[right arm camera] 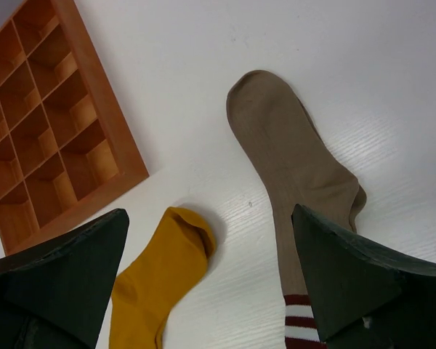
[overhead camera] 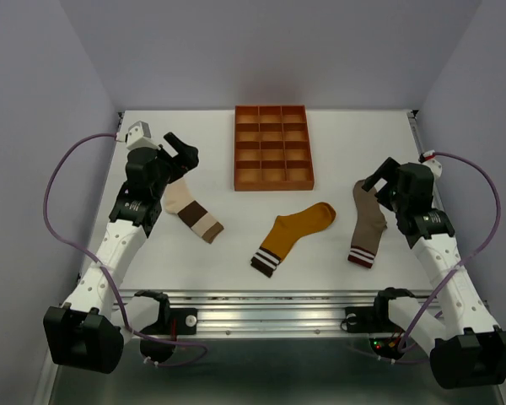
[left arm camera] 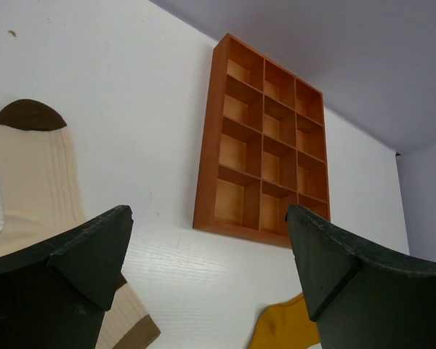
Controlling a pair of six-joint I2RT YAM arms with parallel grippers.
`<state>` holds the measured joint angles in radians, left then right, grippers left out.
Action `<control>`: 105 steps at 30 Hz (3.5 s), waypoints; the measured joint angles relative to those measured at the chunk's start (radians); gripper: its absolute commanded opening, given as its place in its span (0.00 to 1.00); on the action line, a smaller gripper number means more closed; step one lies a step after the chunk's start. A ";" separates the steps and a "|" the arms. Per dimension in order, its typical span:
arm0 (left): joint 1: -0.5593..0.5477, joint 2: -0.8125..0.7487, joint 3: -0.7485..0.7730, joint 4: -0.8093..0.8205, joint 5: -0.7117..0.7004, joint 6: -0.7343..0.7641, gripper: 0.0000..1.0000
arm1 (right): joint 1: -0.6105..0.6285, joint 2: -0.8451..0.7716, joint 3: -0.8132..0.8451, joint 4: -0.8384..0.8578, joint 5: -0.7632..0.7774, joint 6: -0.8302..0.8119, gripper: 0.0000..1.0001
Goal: Roll the socks
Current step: Roll the sock at the center of the board.
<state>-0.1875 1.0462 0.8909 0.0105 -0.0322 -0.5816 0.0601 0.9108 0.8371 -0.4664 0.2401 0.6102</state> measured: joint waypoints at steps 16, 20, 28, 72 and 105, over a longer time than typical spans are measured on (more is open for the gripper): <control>0.000 0.009 -0.012 -0.001 -0.010 -0.046 0.99 | 0.002 0.014 0.000 0.019 -0.126 -0.101 1.00; -0.010 0.019 -0.016 -0.016 -0.016 -0.063 0.99 | 0.076 0.045 0.000 0.042 -0.154 -0.146 1.00; -0.066 0.018 -0.076 -0.119 -0.056 -0.117 0.99 | 0.579 0.159 0.003 0.056 0.017 -0.248 1.00; -0.071 -0.031 -0.100 -0.262 -0.102 -0.157 0.99 | 1.172 0.687 0.029 0.222 -0.005 -0.544 0.53; -0.180 0.019 -0.160 -0.240 0.000 -0.164 0.99 | 0.972 0.647 -0.054 0.356 -0.314 -0.292 0.13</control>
<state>-0.3672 1.0649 0.7311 -0.2295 -0.0322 -0.7452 1.0317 1.5574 0.7830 -0.1108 -0.0738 0.3180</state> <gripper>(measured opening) 0.989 0.174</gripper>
